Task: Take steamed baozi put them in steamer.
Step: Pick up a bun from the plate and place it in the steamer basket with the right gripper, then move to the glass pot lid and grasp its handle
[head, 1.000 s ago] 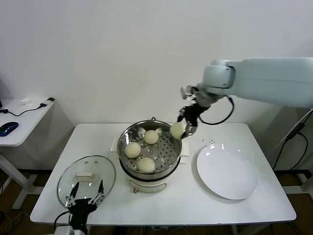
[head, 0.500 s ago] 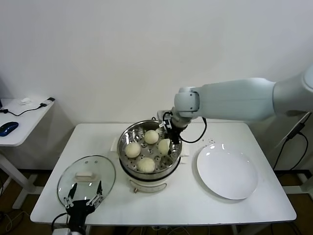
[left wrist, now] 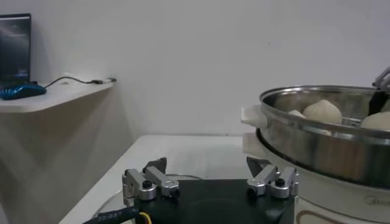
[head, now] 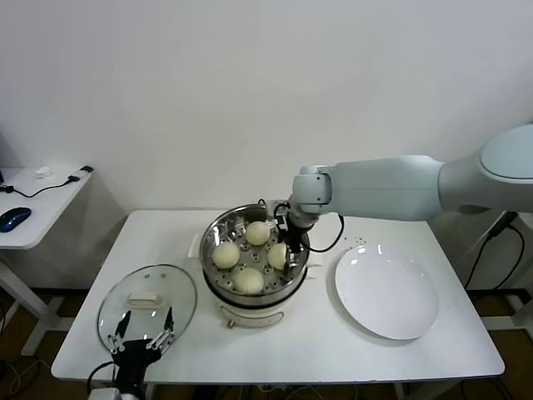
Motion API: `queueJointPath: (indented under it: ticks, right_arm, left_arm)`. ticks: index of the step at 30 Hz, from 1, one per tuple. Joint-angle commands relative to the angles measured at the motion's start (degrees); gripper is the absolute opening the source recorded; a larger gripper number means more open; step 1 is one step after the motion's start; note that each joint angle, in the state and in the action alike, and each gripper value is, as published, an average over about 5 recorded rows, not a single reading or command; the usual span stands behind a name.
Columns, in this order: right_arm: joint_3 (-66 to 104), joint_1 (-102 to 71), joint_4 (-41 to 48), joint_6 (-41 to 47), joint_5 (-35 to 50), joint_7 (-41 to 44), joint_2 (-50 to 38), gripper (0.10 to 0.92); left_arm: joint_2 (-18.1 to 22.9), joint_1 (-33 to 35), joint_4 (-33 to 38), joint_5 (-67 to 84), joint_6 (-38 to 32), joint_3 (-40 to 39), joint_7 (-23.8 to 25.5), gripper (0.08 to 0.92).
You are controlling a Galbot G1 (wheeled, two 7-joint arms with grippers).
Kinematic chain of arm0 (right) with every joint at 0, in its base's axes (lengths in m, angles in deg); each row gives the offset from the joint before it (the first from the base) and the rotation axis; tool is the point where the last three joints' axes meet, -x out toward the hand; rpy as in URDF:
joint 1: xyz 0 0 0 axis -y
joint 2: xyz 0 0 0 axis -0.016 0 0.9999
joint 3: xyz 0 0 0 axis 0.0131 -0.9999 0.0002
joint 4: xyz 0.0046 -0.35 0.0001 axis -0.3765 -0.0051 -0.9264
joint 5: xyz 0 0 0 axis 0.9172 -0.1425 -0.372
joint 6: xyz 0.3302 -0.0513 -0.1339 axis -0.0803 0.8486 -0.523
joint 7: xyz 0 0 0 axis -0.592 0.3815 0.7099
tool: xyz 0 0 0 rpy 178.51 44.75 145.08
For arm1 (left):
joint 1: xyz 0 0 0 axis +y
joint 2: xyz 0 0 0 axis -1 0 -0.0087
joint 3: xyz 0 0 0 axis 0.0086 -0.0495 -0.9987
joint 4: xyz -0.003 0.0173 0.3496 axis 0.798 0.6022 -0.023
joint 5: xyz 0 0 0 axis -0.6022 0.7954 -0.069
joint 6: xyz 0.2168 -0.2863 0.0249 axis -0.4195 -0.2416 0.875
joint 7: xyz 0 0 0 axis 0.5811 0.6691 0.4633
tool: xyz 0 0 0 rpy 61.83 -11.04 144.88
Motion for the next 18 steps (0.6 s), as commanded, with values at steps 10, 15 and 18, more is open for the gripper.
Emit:
queueJointPath:
  ticks: [10, 15, 18]
  right_arm:
    - [9.70, 6.86, -2.08, -6.71, 9.48, 0.10, -15.31, 0.823]
    - [25.25, -2.04, -2.59, -7.29, 6.76, -18.06, -24.41, 0.823]
    - [36.96, -10.30, -2.66, -7.78, 2.23, -24.42, -29.53, 0.823]
  left_arm:
    - [-0.18, 0.33, 1.68, -0.29, 0.31, 0.13, 0.93, 0.823]
    - [-0.15, -0.01, 1.86, 0.85, -0.75, 0.05, 0.67, 0.823]
    - [-0.22, -0.35, 1.95, 1.74, -0.72, 0.08, 0.66, 0.823]
